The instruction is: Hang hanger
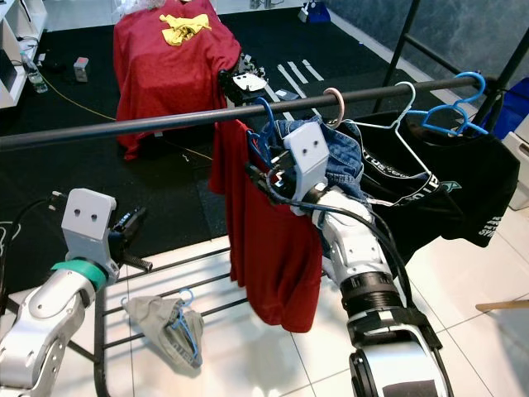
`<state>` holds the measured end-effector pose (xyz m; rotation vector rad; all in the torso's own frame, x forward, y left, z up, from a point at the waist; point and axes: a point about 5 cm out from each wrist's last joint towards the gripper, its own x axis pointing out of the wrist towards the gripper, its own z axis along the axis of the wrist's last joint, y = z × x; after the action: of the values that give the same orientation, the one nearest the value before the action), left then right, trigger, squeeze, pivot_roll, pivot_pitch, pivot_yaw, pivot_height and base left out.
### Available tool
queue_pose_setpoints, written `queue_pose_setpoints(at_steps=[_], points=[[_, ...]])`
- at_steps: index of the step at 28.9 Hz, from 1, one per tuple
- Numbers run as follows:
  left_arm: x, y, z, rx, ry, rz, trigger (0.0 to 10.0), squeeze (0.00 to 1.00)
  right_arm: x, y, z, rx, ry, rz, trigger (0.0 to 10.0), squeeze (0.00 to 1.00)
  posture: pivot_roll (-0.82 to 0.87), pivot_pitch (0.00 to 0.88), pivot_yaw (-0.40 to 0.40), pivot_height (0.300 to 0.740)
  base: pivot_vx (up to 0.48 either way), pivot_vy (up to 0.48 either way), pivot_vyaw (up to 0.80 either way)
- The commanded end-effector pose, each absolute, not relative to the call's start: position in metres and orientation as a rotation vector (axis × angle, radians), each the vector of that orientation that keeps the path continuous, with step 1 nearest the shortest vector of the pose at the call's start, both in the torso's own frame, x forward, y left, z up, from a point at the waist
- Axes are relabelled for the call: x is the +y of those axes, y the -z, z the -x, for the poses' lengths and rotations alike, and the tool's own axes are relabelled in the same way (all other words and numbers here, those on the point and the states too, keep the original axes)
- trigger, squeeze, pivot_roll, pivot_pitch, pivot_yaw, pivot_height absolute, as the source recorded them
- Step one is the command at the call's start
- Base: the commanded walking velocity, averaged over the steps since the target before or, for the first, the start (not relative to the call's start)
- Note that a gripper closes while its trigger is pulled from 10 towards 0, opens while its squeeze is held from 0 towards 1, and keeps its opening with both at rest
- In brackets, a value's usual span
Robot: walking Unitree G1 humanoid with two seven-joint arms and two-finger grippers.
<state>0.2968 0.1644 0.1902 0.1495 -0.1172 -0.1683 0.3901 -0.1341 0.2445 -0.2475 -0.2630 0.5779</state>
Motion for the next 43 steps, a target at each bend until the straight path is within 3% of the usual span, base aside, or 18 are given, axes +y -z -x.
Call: queue_pose_setpoints(at_steps=[1, 2, 5, 6, 7, 8, 9, 10, 11, 23, 33, 39, 43], points=[[0.166, -0.187, -0.297, -0.103, 0.163, -0.15, 10.0, 0.0, -0.136, -0.235, -0.393, -0.222, -0.55, 0.247, 10.0, 0.0, -0.03, 0.15, 0.075, 0.74, 0.0, 0.0, 0.0], [0.165, -0.187, -0.297, -0.104, 0.163, -0.148, 10.0, 0.0, -0.138, -0.234, -0.396, -0.211, -0.514, 0.241, 4.4, 0.0, -0.02, 0.149, 0.074, 0.74, 0.0, 0.0, 0.0], [0.166, -0.188, -0.297, -0.105, 0.161, -0.147, 10.0, 0.0, -0.142, -0.235, -0.399, -0.203, -0.481, 0.238, 4.5, 0.0, -0.02, 0.15, 0.074, 0.74, 0.0, 0.0, 0.0], [0.166, -0.187, -0.297, -0.105, 0.159, -0.146, 10.0, 0.0, -0.145, -0.238, -0.402, -0.2, -0.463, 0.229, 5.1, 0.0, -0.02, 0.149, 0.072, 0.74, 0.0, 0.0, 0.0], [0.166, -0.187, -0.297, -0.105, 0.159, -0.146, 10.0, 0.0, -0.145, -0.238, -0.402, -0.2, -0.463, 0.229, 5.1, 0.0, -0.02, 0.149, 0.072, 0.74, 0.0, 0.0, 0.0], [0.167, -0.187, -0.297, -0.105, 0.157, -0.145, 10.0, 0.0, -0.148, -0.242, -0.405, -0.191, -0.449, 0.225, 4.6, 0.0, -0.02, 0.146, 0.07, 0.74, 0.0, 0.0, 0.0], [0.166, -0.187, -0.297, -0.105, 0.156, -0.144, 10.0, 0.0, -0.149, -0.244, -0.407, -0.185, -0.445, 0.223, 3.4, 0.0, -0.02, 0.146, 0.07, 0.74, 0.0, 0.0, 0.0], [0.166, -0.187, -0.297, -0.105, 0.155, -0.143, 10.0, 0.0, -0.149, -0.246, -0.409, -0.185, -0.454, 0.221, 3.4, 0.0, -0.01, 0.144, 0.068, 0.74, 0.0, 0.0, 0.0], [0.166, -0.187, -0.297, -0.106, 0.155, -0.142, 10.0, 0.0, -0.149, -0.248, -0.41, -0.185, -0.461, 0.22, 0.3, 0.0, -0.01, 0.144, 0.068, 0.74, 0.0, 0.0, 0.0], [0.164, -0.187, -0.298, -0.113, 0.143, -0.134, 10.0, 0.0, -0.143, -0.249, -0.41, -0.176, -0.594, 0.243, 0.0, 0.0, -0.01, 0.122, 0.054, 0.74, 0.0, 0.0, 0.0], [0.162, -0.187, -0.3, -0.12, 0.149, -0.127, 10.0, 0.0, -0.143, -0.259, -0.411, -0.225, -0.584, 0.249, 0.0, 0.0, -0.03, 0.1, 0.054, 0.74, 0.0, 0.0, 0.0], [0.162, -0.19, -0.301, -0.134, 0.158, -0.12, 10.0, 0.0, -0.137, -0.282, -0.406, -0.355, -0.62, 0.261, 0.0, 0.0, -0.04, 0.094, 0.05, 0.74, 0.0, 0.0, 0.0], [0.164, -0.205, -0.303, -0.172, 0.225, -0.12, 10.0, 0.0, -0.137, -0.291, -0.381, -0.5, -0.653, 0.261, 0.0, 0.0, -0.06, 0.105, 0.056, 0.74, 0.0, 0.0, 0.0]])
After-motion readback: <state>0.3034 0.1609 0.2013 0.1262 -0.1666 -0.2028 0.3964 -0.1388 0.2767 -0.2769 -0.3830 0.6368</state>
